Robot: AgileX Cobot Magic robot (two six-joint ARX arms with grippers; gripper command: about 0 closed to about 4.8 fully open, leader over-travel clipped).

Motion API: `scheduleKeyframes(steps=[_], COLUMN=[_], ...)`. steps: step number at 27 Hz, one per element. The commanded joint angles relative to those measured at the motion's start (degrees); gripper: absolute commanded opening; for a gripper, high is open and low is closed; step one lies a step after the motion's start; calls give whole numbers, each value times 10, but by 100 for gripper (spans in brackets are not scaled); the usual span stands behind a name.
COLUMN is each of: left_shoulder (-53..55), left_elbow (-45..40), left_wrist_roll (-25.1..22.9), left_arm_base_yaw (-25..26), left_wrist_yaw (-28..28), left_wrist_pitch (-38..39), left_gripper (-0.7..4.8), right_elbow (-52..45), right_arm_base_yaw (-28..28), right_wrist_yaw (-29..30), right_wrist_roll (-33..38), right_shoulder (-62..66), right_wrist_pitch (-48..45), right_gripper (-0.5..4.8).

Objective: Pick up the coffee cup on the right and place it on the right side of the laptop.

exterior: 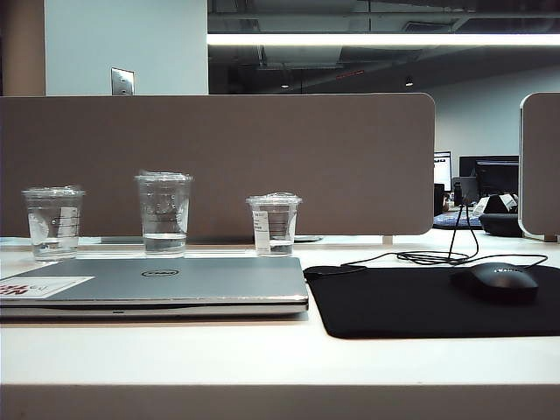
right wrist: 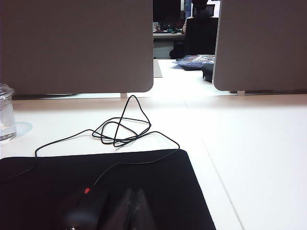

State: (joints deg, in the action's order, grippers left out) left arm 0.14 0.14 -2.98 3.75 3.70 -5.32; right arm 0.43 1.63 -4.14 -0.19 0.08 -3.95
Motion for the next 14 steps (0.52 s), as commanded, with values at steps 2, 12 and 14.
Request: scheduleKeyframes(steps=[2,12,14], left_shoulder=[0,0,0], left_elbow=[2,12,22], left_wrist_roll=[0,31,67], left_arm_base_yaw=[0,0,0], left_wrist_yaw=[2,2,2], left_wrist_pitch=[-3,6,8], left_gripper=[-6,-6,-6], right_elbow=[-3,13,27], right_arm_base_yaw=[0,0,0], right_wrist_yaw=[2,20,29], right_wrist_roll=[2,24,32], right_shoulder=[-1,-1,0], right_wrist_pitch=[-6,-3,3], right_gripper=[-5,-5,-5])
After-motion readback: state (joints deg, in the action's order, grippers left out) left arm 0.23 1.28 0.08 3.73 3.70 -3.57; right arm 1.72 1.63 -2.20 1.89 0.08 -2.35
